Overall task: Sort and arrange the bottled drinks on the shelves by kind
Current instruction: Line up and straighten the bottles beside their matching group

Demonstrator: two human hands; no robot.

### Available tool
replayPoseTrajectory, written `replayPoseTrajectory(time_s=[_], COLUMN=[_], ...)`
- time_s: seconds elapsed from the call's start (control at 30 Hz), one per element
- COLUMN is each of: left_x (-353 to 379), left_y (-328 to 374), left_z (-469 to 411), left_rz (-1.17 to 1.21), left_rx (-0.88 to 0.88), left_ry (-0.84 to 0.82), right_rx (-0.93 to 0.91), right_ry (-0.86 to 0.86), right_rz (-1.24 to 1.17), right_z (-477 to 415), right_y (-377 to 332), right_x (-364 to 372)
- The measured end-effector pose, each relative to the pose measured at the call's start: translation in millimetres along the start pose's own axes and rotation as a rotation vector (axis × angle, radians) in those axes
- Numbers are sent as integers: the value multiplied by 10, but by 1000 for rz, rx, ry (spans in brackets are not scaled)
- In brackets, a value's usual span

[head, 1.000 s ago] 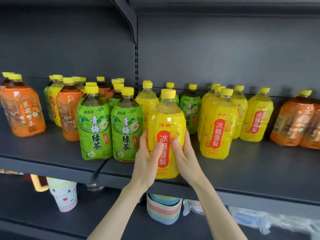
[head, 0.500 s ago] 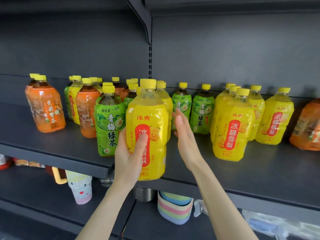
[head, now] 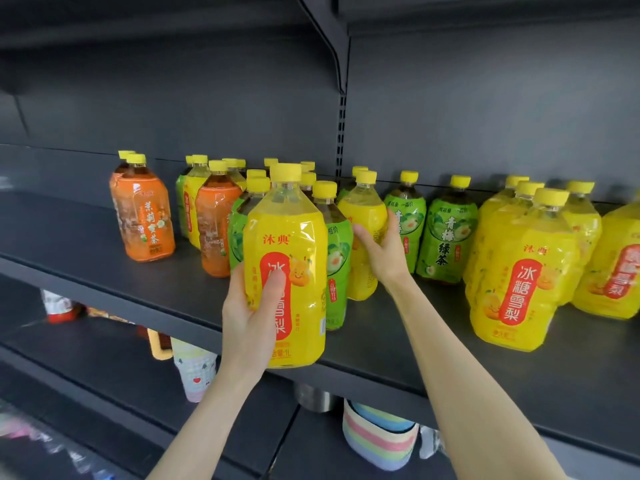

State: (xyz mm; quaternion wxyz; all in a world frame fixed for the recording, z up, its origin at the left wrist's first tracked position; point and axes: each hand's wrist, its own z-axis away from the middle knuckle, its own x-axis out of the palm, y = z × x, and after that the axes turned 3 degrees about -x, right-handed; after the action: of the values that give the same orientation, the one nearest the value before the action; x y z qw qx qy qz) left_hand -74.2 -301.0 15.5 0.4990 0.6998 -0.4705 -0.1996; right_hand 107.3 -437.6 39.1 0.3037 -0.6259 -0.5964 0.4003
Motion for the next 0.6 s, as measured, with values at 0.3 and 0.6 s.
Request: replayPoseTrajectory(time_s=[0.3,0.6], left_x=[302,609], left_y=[-75,-85], left_z=[180,382], left_rz=[24,70], left_rx=[8,-31], left_ry=[-94,-186], right_rx=[0,-23], right_ry=[11,220], right_rz=[-184,-237], right_z=[769,1294], right_y=[-233,-357], right_x=[-656,-848])
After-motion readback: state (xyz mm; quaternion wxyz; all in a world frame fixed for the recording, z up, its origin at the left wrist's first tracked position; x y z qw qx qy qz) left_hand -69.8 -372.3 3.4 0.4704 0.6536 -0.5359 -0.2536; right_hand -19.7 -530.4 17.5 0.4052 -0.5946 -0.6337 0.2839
